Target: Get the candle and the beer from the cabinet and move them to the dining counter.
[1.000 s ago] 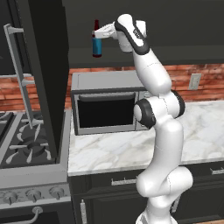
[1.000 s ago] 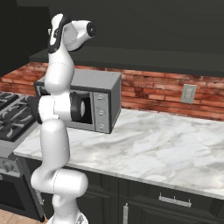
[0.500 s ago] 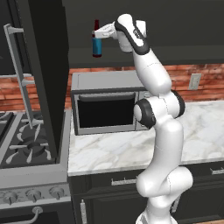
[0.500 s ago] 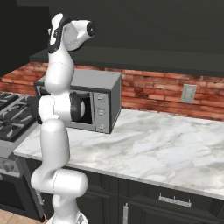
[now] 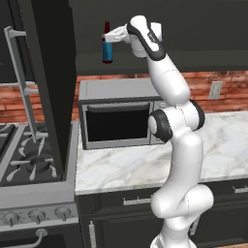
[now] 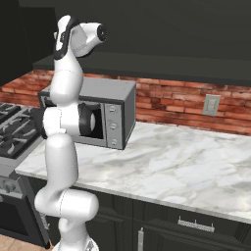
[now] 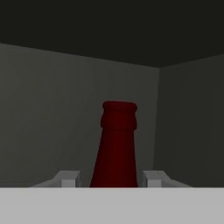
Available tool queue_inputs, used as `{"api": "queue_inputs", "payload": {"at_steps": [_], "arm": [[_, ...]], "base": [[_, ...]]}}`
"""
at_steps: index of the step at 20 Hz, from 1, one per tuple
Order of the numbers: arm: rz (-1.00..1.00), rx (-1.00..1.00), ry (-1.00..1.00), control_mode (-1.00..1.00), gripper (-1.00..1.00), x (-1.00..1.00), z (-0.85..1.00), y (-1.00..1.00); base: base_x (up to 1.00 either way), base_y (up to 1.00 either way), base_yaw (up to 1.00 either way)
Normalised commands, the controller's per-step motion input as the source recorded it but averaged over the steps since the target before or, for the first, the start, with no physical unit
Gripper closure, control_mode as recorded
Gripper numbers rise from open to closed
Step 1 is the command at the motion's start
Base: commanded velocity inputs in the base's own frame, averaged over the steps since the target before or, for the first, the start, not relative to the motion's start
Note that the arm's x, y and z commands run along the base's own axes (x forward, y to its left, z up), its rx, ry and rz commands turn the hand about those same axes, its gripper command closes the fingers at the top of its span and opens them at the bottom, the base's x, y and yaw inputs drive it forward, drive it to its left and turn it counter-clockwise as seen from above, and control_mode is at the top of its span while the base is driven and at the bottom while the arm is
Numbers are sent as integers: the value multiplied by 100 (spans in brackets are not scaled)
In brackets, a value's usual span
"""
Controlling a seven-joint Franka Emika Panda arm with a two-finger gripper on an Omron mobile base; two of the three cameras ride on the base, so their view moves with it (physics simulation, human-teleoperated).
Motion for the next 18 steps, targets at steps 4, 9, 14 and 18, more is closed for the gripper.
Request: {"api": "queue_inputs", "payload": {"at_steps": [4,9,14,18], "arm": [[0,0,0,-100,100,0,0,0],[1,0,0,-100,100,-14,0,-12],[0,0,-2,-100,100,-42,0,-35],[0,0,-6,-100,100,-51,-1,-46]], "base": [[0,0,0],[0,0,0],[0,0,0],[0,0,0]]}}
